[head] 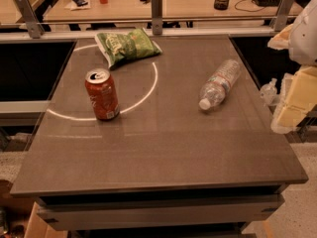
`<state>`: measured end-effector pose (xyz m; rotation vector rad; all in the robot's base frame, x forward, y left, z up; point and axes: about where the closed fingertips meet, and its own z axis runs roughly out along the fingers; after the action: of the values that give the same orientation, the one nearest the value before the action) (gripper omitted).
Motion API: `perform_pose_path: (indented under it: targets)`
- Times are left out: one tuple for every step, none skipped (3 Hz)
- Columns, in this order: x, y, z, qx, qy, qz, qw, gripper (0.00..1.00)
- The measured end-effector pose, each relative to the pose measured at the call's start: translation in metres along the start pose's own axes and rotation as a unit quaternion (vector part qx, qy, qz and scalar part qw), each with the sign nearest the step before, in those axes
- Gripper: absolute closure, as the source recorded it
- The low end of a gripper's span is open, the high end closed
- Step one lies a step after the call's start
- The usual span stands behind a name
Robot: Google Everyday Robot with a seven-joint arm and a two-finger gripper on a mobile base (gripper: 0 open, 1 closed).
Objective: Place water bottle upright
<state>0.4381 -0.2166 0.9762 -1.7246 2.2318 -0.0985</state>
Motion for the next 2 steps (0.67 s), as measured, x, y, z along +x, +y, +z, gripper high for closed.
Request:
perform_pose_path:
  targets:
    - [0.0,0.0,0.0,0.0,0.0,0.0,1.0,0.0]
    - [-0.0016,-0.0078,-0.0031,0.01,-0.002,-0.008,0.9999,0.0]
